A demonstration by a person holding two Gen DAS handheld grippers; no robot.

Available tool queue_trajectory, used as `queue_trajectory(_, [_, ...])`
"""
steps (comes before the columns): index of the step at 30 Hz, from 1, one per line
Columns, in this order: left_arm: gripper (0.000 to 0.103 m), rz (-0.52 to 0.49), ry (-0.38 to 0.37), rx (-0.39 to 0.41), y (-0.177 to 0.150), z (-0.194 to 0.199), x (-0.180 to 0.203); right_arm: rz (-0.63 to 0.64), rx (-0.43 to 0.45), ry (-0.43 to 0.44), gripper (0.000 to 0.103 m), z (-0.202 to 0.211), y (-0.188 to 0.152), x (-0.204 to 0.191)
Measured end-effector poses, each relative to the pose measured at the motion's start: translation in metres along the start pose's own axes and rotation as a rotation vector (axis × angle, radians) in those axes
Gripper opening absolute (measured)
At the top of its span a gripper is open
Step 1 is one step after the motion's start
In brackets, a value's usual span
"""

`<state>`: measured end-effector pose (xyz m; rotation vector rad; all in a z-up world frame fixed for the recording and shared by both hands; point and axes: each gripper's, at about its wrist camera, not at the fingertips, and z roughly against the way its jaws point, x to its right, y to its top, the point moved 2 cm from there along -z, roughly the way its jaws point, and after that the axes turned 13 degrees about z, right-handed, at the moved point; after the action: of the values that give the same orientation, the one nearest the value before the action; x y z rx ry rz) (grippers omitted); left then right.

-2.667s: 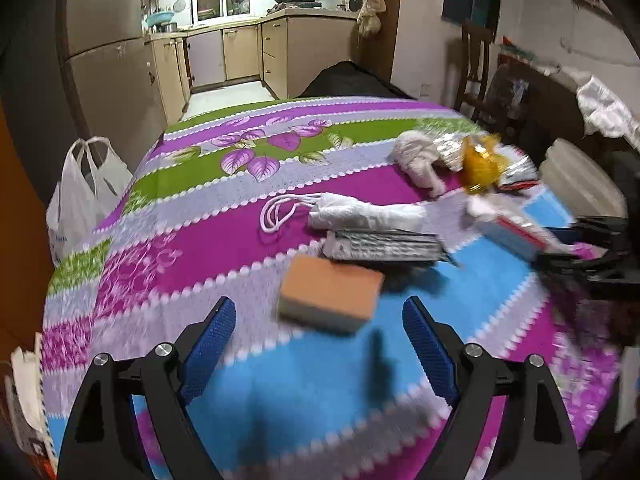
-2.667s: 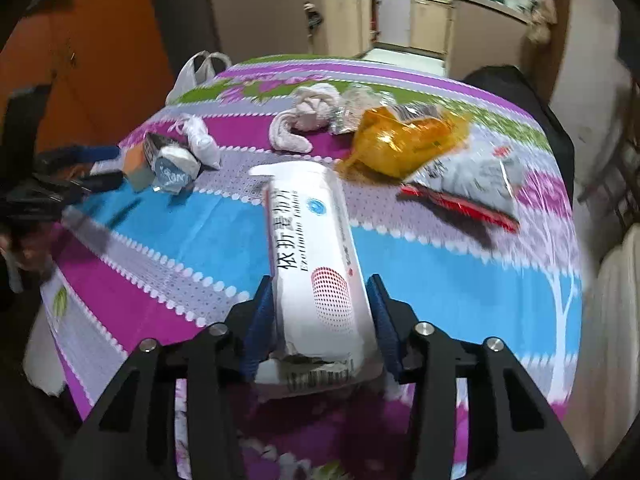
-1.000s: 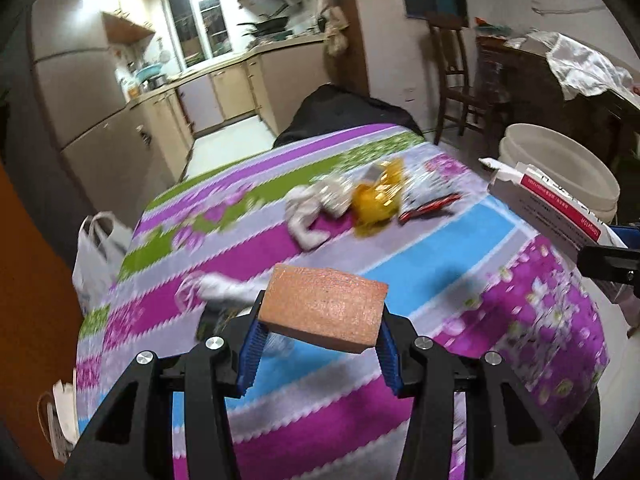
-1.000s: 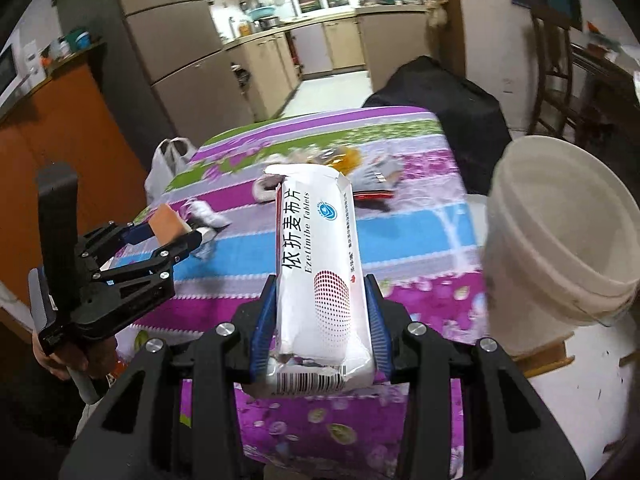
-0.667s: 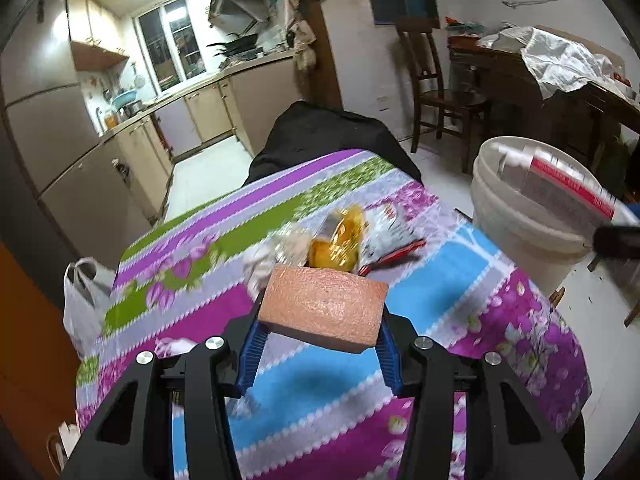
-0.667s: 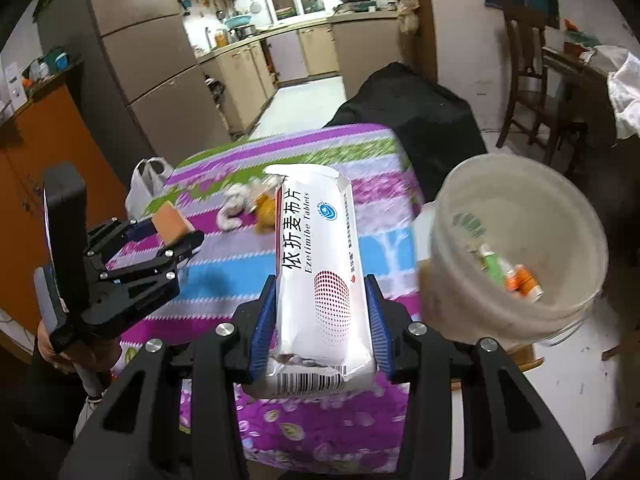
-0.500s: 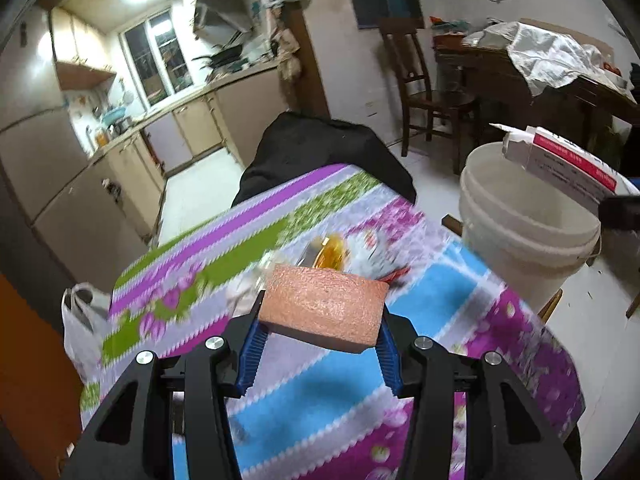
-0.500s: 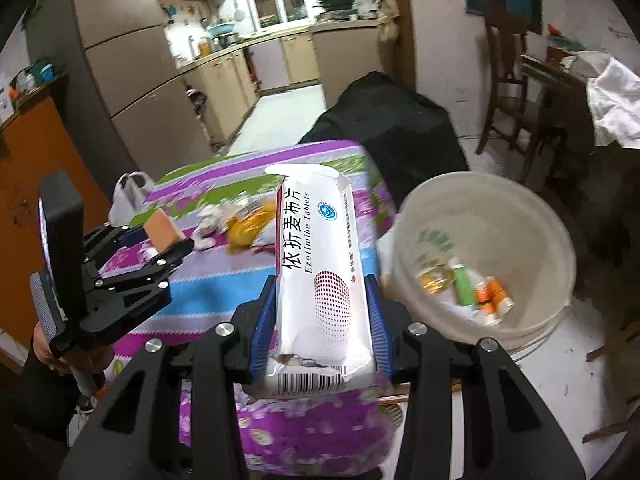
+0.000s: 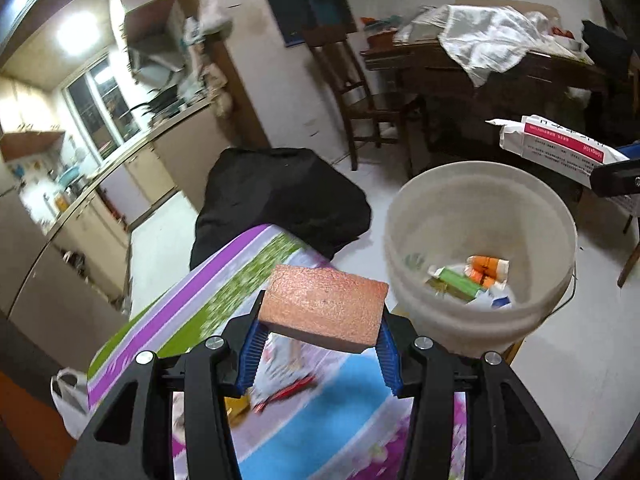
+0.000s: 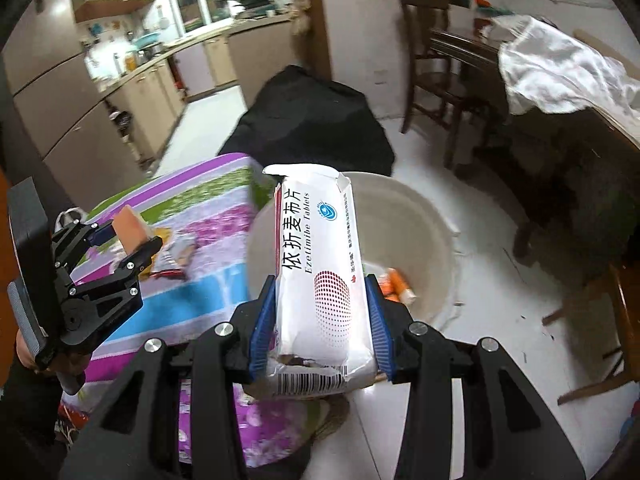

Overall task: Collect trash
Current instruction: 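Carry the medicine box and sponge toward the white bucket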

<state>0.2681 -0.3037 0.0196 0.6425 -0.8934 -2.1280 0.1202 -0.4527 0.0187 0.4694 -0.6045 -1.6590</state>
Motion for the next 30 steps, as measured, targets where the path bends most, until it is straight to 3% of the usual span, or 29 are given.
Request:
queue_trajectory(12, [0.050, -0.130, -0.087, -0.023, 0.042, -0.060, 0.094, -0.068, -0.067, -0.061, 0.041, -0.009, -0.002, 0.051])
queue_trajectory(24, [0.050, -0.158, -0.162, -0.092, 0.061, -0.099, 0.123, -0.138, -0.131, -0.045, 0.041, -0.035, 0.006, 0.072])
queue_trajectory(30, [0.050, -0.169, -0.227, -0.176, 0.059, -0.118, 0.133, -0.161, -0.179, -0.035, 0.041, -0.047, 0.010, 0.077])
